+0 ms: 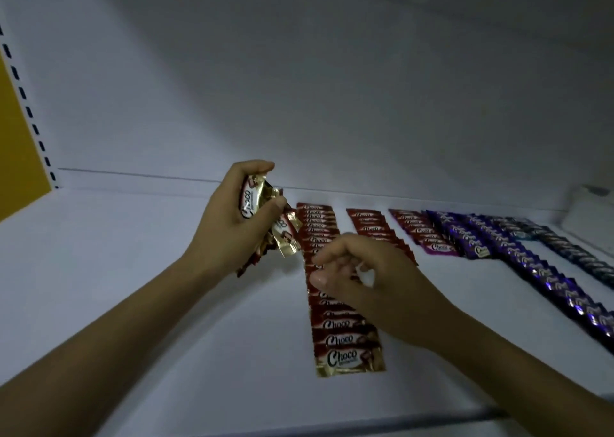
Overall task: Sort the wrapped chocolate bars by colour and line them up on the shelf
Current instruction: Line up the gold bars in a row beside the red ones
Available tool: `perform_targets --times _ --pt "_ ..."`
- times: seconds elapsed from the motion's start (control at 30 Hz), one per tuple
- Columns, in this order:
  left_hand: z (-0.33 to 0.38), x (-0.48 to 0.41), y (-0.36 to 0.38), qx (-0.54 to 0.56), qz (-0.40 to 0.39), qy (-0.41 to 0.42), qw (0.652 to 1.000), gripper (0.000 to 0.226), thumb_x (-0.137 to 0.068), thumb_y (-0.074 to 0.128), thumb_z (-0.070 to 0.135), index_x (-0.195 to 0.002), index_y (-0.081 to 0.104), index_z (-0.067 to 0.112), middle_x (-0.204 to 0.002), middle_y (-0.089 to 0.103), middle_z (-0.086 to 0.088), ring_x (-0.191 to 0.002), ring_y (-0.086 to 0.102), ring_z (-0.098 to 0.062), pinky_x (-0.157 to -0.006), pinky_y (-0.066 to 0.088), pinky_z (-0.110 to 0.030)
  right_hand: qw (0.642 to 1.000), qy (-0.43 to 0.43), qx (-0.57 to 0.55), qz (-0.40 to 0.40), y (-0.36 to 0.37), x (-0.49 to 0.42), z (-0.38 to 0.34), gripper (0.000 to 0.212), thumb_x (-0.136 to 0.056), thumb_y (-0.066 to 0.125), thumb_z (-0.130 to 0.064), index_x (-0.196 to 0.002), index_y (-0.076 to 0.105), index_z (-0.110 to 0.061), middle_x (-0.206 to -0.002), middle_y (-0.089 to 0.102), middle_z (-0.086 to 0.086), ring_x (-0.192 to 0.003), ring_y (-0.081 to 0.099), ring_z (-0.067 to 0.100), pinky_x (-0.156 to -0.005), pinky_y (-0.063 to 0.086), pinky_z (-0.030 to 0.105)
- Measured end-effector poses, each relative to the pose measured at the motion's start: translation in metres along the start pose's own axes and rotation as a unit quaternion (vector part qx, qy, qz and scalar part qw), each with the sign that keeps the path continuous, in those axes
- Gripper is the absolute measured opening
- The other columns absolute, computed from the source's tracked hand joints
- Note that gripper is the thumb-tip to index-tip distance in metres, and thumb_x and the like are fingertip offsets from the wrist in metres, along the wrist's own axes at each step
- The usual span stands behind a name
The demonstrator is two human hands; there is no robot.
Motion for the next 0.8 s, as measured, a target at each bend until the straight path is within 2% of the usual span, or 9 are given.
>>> perform_targets --times 0.13,0.27,0.4,0.47,0.6,0.7,0.8 --pt "0.001 -0.001 -0.001 -0.009 0.004 0.021 1.0 0.038 -0.089 0.065 0.019 -0.124 0.05 0.026 -0.079 0.063 0.022 -0.069 0.064 -0.004 -0.061 0.05 -0.014 0.987 0.107 -0.115 0.025 0.009 -0.037 0.0 0.035 -0.077 0.073 -0.04 -0.104 0.056 -0.025 -0.092 0.069 -0.004 -0.08 0.065 0.001 -0.065 0.049 0.012" --pt "-0.002 -0.003 -0.005 -0.004 0.01 0.016 1.0 0.047 -0.079 0.067 0.038 -0.123 0.051 0.031 -0.082 0.063 0.017 -0.072 0.063 -0.002 -0.064 0.047 -0.01 0.96 0.139 -0.241 0.015 0.015 -0.05 0.0 0.035 -0.077 0.077 -0.022 -0.105 0.057 -0.015 -0.085 0.075 0.002 -0.077 0.071 0.012 -0.065 0.052 0.013" --pt "-0.004 -0.003 -0.004 0.035 -0.005 -0.006 0.999 0.05 -0.074 0.065 0.043 -0.12 0.05 0.035 -0.082 0.065 0.011 -0.065 0.066 -0.009 -0.056 0.052 -0.018 0.972 0.108 -0.208 0.028 0.008 -0.048 0.001 0.03 -0.08 0.073 -0.015 -0.109 0.062 -0.014 -0.081 0.074 0.003 -0.078 0.071 0.013 -0.073 0.053 0.016" --pt "-0.004 -0.003 -0.002 0.053 -0.015 -0.013 0.998 0.048 -0.073 0.065 0.043 -0.119 0.05 0.037 -0.08 0.065 0.009 -0.058 0.066 -0.013 -0.05 0.052 -0.022 0.976 0.096 -0.193 0.03 0.002 -0.043 0.002 0.029 -0.081 0.072 -0.013 -0.108 0.064 -0.017 -0.076 0.074 0.001 -0.076 0.071 0.012 -0.07 0.053 0.015" --pt "-0.006 -0.002 -0.001 0.025 -0.048 -0.013 0.998 0.054 -0.07 0.066 0.049 -0.121 0.048 0.039 -0.081 0.065 0.015 -0.057 0.067 -0.02 -0.051 0.058 -0.037 0.984 0.081 -0.157 0.036 -0.009 -0.032 0.005 0.023 -0.08 0.071 -0.006 -0.094 0.068 -0.023 -0.073 0.072 0.0 -0.073 0.069 0.012 -0.071 0.054 0.018" --pt "-0.008 -0.002 0.0 0.001 -0.064 -0.009 0.998 0.051 -0.071 0.067 0.048 -0.118 0.048 0.046 -0.085 0.065 0.014 -0.061 0.067 -0.02 -0.054 0.058 -0.035 0.983 0.09 -0.156 0.043 -0.018 -0.024 0.008 0.018 -0.079 0.071 -0.006 -0.088 0.07 -0.021 -0.078 0.073 0.004 -0.075 0.069 0.012 -0.069 0.054 0.016" --pt "-0.009 -0.002 0.0 0.003 -0.057 -0.014 0.998 0.046 -0.075 0.069 0.04 -0.117 0.05 0.043 -0.084 0.066 0.014 -0.057 0.067 -0.018 -0.048 0.055 -0.03 0.981 0.099 -0.162 0.032 -0.025 -0.01 0.005 0.009 -0.08 0.07 -0.01 -0.081 0.071 -0.018 -0.08 0.073 0.0 -0.075 0.069 0.01 -0.066 0.052 0.014"
Point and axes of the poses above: each hand's wrist, its own x-axis away from the middle knuckle, its own y-axis out of the palm, z = x × y, the point moved 3 cm from there along -x, towards the middle knuckle
